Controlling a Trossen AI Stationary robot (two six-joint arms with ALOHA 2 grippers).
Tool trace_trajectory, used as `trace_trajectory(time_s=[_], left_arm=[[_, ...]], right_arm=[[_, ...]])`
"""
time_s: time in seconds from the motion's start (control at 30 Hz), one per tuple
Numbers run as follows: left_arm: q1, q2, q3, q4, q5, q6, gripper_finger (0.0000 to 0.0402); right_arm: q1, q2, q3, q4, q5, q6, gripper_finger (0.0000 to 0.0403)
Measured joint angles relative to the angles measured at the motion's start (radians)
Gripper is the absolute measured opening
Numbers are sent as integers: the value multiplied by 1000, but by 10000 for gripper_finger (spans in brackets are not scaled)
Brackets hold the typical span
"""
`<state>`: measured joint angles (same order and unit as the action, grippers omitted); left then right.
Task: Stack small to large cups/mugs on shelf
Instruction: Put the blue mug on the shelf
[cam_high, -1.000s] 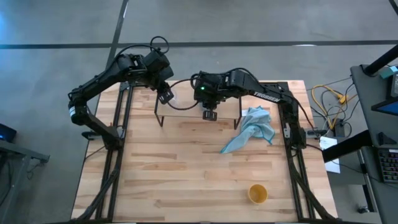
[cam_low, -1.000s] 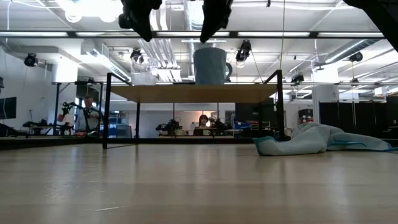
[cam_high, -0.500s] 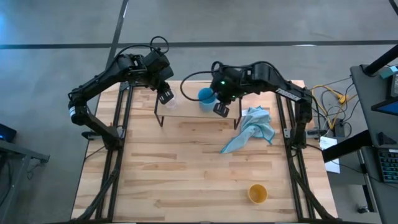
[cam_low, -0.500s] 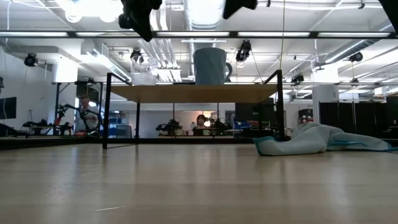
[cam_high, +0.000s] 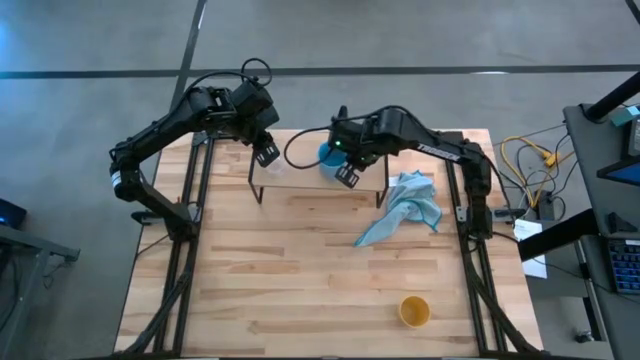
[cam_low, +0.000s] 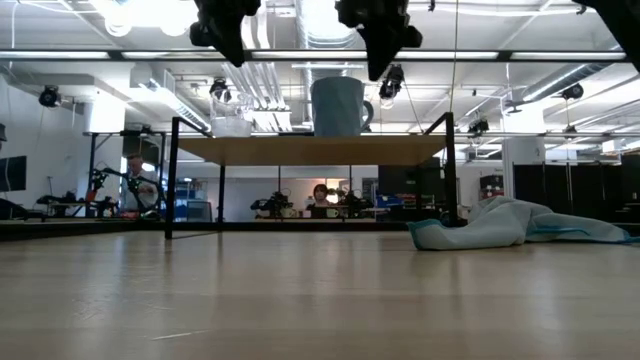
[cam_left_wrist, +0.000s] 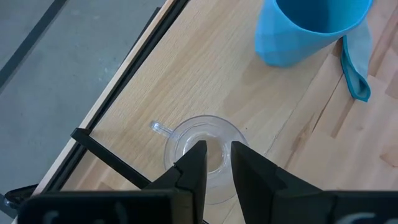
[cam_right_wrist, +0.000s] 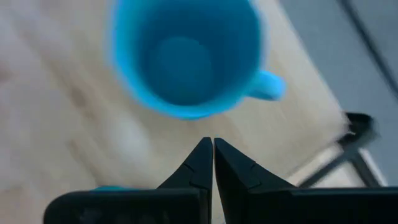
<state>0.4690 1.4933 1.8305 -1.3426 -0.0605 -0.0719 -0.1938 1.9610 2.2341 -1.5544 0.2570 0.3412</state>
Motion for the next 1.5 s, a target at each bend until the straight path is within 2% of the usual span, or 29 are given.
trace_trajectory(time_s=[0.1,0.37,0.53,0.93,1.5], left_arm=[[0,0,0,0,0,0,59],[0,0,0,0,0,9,59],[0,-1,0,-1,0,10,59],[0,-1,0,0,0,32,59],[0,-2,0,5,0,32,59]], right_arm=[[-16,-19,-38,3,23,36,8],[-55,-31,-122,121,-28,45,8],[-66,-32,-179,145,-8,46,8],[-109,-42,-193,221,5,44,8],[-148,-38,-204,445,-28,-36,8]])
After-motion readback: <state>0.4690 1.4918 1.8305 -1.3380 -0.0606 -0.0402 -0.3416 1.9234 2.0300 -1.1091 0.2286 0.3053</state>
